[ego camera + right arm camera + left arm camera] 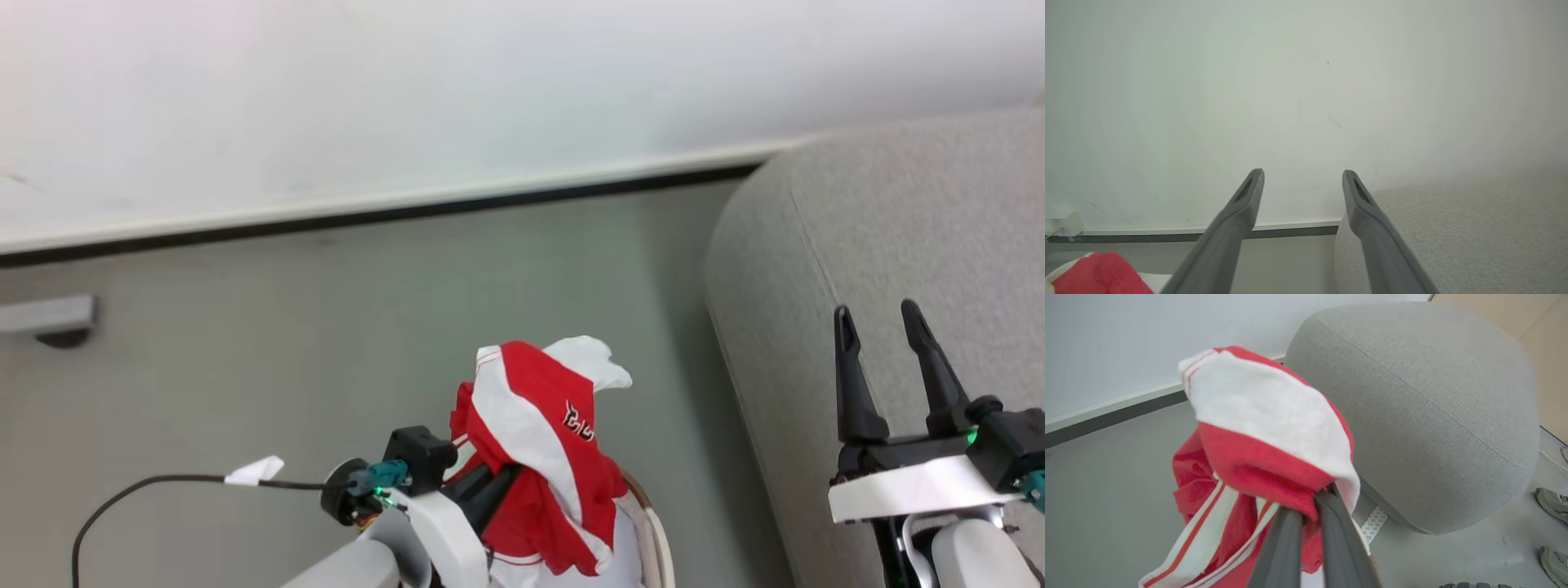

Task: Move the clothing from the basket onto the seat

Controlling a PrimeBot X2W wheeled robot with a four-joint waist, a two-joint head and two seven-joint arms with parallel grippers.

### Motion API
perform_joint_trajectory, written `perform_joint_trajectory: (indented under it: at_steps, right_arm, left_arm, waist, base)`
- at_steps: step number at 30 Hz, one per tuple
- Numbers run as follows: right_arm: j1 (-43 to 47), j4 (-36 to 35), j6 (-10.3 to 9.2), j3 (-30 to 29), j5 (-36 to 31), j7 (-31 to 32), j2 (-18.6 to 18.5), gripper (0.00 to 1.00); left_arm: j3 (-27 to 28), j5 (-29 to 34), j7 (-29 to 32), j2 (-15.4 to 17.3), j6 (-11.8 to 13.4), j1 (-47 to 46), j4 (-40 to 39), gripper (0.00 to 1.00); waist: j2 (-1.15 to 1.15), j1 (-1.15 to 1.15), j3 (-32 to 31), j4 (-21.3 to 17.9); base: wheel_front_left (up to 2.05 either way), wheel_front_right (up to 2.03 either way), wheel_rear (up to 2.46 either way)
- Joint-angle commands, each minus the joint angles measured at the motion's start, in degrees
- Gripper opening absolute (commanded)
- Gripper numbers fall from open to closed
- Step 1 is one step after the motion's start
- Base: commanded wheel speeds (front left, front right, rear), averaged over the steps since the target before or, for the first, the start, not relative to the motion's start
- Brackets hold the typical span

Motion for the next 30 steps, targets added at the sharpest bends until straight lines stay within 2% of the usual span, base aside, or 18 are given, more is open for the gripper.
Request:
perform_joint_trajectory:
  at_steps: [1,11,22,30]
  right_arm:
    - [1.31,0.45,-0.12,-0.14,-0.01,-0.13,-0.16,1.0]
    - [4.16,2.14,-0.12,1.25,0.98,-0.12,-0.16,1.0]
    - [6.4,2.99,-0.12,4.32,1.82,-0.12,-0.15,1.0]
    - [7.18,1.04,-0.12,7.67,2.4,-0.13,-0.18,1.0]
  left_arm:
    - [1.51,1.0,-0.15,0.38,0.44,1.5,-2.27,0.0]
    - [7.63,3.55,-0.13,2.01,2.43,4.2,-11.92,0.0]
    - [11.44,4.62,1.57,4.44,5.84,-1.3,-20.58,0.0]
    - [13.63,4.15,3.29,5.19,7.15,-5.27,-23.97,0.0]
  waist:
    - [0.0,0.01,-3.41,2.34]
    - [0.0,0.01,-9.01,4.08]
    - [0.0,0.01,-12.4,5.35]
    - [0.0,0.01,-13.02,5.37]
  base:
    - [0.0,0.0,0.0]
    - [0.0,0.0,0.0]
    - [0.0,0.0,0.0]
    - [0.0,0.0,0.0]
